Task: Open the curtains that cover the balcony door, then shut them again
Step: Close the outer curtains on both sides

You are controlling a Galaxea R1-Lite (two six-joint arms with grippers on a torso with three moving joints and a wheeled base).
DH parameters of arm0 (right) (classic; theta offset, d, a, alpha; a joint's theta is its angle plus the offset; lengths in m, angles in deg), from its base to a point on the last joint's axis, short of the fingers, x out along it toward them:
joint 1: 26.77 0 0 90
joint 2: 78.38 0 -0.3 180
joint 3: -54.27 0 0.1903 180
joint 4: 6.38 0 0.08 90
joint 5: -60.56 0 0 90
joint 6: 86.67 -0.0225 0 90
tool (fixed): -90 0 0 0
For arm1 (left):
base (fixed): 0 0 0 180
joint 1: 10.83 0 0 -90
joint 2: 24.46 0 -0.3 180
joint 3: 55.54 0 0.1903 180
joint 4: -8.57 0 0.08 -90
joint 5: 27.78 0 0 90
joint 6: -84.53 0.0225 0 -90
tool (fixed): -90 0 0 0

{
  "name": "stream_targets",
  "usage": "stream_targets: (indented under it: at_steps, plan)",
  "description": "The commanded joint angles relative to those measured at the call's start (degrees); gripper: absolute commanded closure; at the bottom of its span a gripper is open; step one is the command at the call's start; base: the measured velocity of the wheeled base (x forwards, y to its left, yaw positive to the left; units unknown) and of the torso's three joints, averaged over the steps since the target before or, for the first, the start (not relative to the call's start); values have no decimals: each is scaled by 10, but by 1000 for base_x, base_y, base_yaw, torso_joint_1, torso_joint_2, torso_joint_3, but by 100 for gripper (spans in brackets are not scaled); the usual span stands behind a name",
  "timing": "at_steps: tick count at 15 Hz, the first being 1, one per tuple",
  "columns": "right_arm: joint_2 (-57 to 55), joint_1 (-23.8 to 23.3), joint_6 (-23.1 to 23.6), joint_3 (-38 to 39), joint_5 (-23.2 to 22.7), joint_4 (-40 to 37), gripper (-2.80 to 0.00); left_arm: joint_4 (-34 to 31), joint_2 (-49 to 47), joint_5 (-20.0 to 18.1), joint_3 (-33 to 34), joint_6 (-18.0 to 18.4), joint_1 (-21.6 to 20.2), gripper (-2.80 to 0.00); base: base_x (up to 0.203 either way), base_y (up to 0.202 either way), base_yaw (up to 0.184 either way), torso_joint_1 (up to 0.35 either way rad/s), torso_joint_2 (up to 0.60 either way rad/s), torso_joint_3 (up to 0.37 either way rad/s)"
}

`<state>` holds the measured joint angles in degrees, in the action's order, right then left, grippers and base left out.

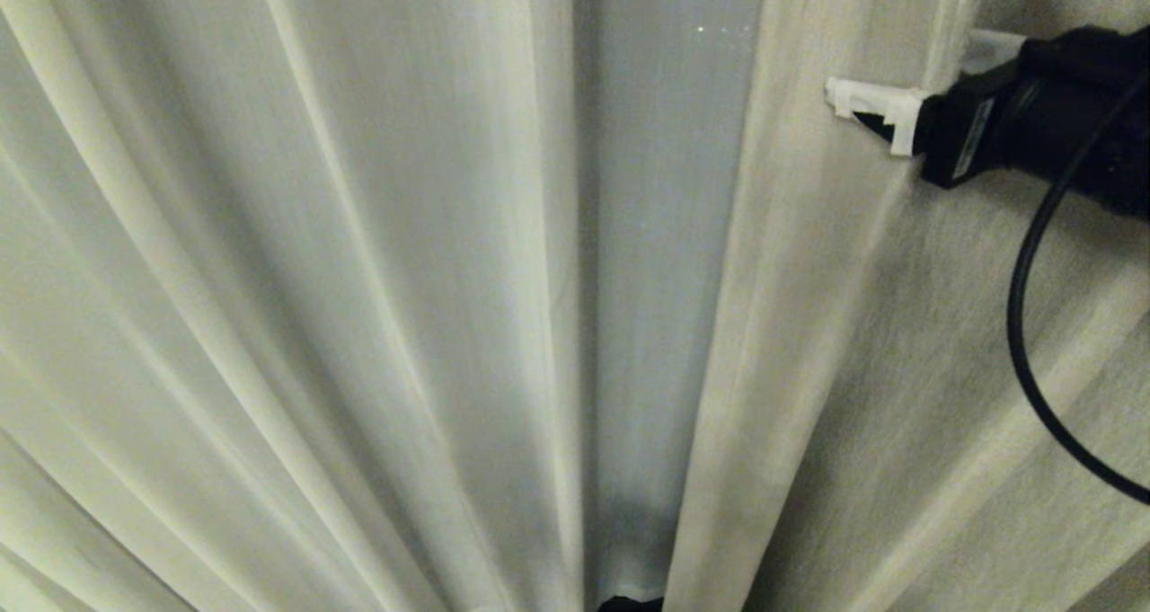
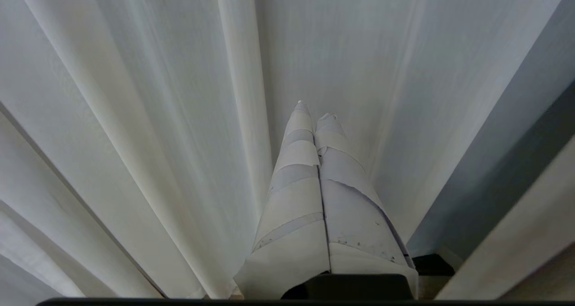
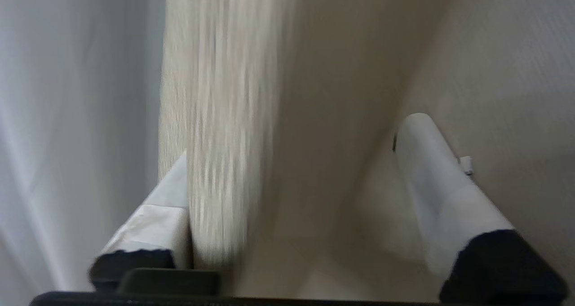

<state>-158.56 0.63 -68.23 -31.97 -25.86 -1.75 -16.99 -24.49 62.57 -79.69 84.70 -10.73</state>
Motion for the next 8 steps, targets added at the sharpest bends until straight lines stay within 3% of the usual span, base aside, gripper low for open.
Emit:
stream_targets:
  at_steps: [1, 8]
  plan:
    - [45, 0, 1, 43, 0, 2, -280, 0, 0, -1, 0, 0, 0, 0, 0, 0, 0, 0, 0, 0]
    - [208, 1, 3, 238, -2, -1, -280, 0, 0, 0, 0, 1, 0, 0, 0, 0, 0, 0, 0, 0]
